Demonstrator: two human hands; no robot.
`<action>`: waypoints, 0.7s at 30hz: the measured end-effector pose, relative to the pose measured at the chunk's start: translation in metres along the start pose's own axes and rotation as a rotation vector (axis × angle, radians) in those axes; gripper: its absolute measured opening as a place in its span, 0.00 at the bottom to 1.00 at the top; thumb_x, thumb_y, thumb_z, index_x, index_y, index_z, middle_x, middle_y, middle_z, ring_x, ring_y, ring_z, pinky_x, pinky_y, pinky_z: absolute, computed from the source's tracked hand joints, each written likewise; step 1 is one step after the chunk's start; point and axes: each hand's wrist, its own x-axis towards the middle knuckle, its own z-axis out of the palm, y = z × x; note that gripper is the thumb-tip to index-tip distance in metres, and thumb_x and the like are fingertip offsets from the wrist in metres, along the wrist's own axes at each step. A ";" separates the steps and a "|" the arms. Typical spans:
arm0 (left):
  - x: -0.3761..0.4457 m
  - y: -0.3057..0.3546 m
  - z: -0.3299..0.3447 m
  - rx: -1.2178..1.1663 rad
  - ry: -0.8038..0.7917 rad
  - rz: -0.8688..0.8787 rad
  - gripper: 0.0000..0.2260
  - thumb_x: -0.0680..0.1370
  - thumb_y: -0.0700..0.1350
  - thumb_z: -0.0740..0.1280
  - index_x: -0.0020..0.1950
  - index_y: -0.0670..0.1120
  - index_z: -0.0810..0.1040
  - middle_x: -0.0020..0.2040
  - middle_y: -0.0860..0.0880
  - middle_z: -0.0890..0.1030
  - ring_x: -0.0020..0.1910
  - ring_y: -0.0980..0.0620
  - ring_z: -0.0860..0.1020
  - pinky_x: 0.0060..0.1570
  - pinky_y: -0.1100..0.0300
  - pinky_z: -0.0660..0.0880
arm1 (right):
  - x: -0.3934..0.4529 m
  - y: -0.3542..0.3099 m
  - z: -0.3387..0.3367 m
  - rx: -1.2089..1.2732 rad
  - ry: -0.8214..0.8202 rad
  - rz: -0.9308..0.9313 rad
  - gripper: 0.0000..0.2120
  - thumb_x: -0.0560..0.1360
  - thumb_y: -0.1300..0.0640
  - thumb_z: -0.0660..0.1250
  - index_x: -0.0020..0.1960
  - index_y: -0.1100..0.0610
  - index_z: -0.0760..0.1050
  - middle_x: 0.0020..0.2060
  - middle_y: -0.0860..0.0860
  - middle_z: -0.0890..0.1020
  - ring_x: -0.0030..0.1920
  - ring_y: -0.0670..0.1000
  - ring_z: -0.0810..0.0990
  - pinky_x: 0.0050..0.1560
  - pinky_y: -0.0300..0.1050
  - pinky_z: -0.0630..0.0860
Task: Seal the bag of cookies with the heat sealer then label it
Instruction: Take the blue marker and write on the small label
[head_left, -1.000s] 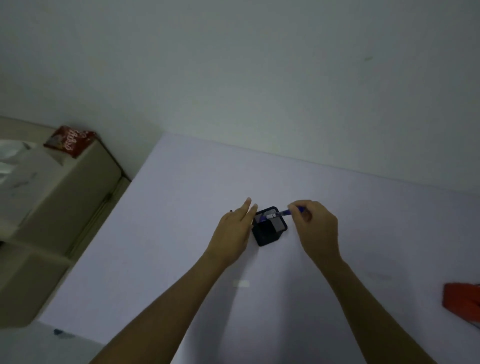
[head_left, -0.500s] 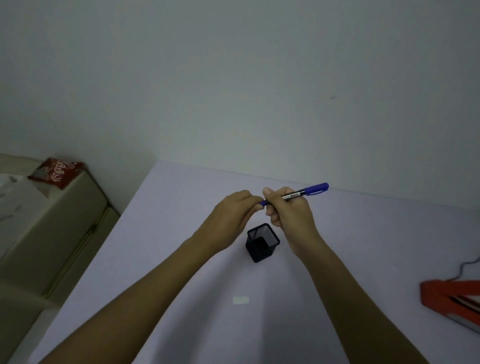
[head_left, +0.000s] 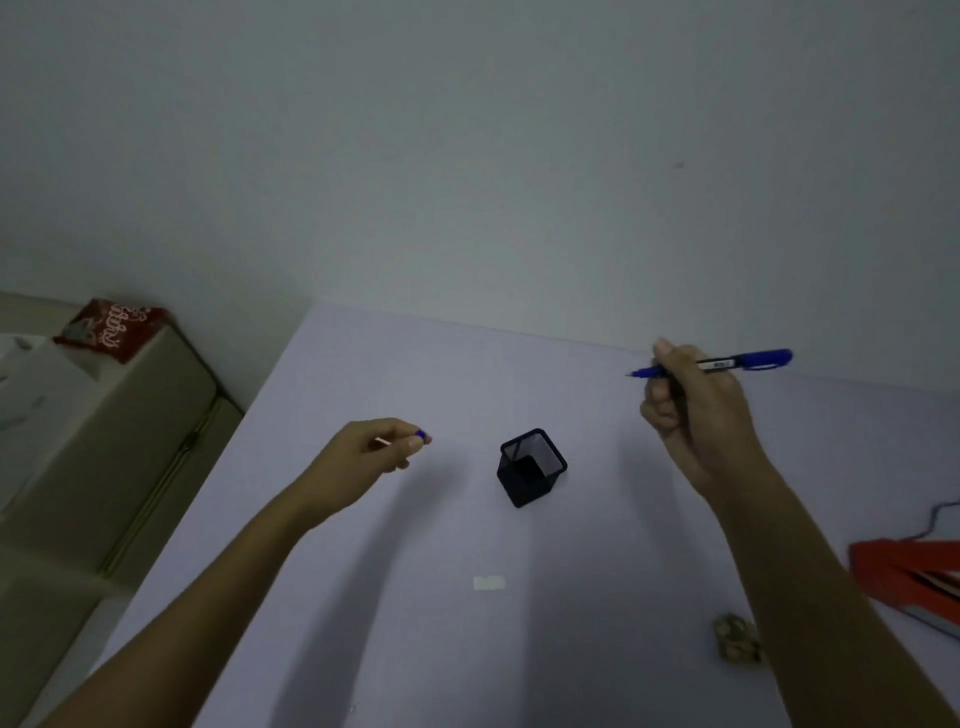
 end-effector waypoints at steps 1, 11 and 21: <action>0.008 -0.005 0.009 -0.032 0.016 -0.025 0.06 0.79 0.46 0.67 0.51 0.48 0.83 0.47 0.49 0.84 0.43 0.52 0.81 0.47 0.59 0.76 | -0.001 0.010 0.006 0.040 -0.026 0.040 0.15 0.78 0.58 0.64 0.34 0.55 0.68 0.24 0.50 0.72 0.22 0.44 0.64 0.22 0.35 0.60; 0.077 -0.107 0.096 0.002 0.108 -0.448 0.02 0.75 0.41 0.70 0.45 0.44 0.79 0.46 0.44 0.81 0.45 0.46 0.77 0.43 0.58 0.72 | -0.015 0.067 -0.006 0.097 0.019 0.290 0.12 0.78 0.54 0.65 0.37 0.56 0.72 0.24 0.49 0.70 0.23 0.43 0.64 0.21 0.34 0.61; 0.094 -0.143 0.121 0.116 0.152 -0.513 0.12 0.74 0.48 0.72 0.54 0.43 0.79 0.55 0.43 0.81 0.57 0.43 0.78 0.55 0.53 0.75 | -0.028 0.057 -0.060 0.054 0.201 0.312 0.09 0.76 0.52 0.68 0.39 0.55 0.75 0.27 0.49 0.73 0.25 0.44 0.67 0.24 0.34 0.63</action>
